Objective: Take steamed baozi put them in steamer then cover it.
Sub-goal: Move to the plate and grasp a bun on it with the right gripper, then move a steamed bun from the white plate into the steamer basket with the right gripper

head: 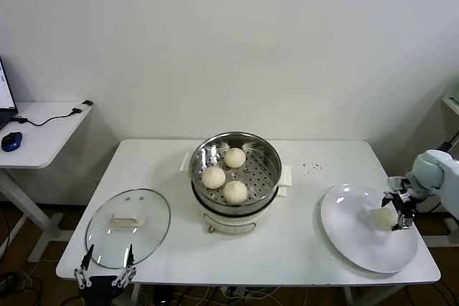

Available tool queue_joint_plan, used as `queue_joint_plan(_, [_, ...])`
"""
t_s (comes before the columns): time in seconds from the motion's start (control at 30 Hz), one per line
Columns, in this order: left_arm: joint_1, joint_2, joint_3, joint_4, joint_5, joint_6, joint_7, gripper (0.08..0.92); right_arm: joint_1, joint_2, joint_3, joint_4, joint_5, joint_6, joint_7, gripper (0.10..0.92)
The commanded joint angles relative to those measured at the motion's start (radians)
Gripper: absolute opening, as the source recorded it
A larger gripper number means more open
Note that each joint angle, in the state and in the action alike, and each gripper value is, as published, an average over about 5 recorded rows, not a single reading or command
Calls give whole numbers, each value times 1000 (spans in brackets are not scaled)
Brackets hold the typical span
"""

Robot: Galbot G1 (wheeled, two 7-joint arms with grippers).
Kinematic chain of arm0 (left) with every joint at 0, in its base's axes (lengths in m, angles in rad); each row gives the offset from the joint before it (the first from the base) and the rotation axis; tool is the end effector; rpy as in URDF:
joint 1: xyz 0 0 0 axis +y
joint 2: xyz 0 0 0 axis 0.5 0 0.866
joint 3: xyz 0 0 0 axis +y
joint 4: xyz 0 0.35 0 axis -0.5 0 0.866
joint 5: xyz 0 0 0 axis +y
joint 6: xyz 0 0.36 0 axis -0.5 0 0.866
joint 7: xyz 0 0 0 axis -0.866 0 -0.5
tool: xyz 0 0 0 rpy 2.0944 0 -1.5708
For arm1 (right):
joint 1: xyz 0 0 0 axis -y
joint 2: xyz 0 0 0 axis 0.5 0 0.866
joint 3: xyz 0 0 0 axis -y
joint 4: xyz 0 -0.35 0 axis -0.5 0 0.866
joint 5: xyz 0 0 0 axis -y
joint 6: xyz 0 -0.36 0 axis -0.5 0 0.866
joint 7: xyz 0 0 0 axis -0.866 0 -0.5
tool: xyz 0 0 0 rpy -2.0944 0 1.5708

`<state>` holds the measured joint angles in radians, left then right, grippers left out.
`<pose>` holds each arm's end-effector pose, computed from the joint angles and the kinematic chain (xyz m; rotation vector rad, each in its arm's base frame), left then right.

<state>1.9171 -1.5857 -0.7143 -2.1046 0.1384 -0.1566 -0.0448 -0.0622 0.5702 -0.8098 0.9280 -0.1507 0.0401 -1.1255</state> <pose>0.0681 0.0563 -0.3407 0.2314 -2.9218 -0.3872 0.4884 -0.3251 -0.2427 1.1341 -1.2301 1.2394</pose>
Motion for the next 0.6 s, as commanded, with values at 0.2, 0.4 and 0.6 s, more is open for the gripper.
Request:
queue_joint_plan(0.2, [-2, 0, 0, 3, 2, 1, 0, 823, -24, 18, 30, -25, -17, 12, -9, 707])
queue_joint_plan(0.4, [1, 1, 0, 1, 2, 0, 0, 823, 48, 10, -33, -15, 76, 9, -15, 680])
queue_joint_plan(0.6, [12, 1, 8, -1, -5, 1, 0, 823, 280, 17, -196, 22, 302, -55, -29, 671])
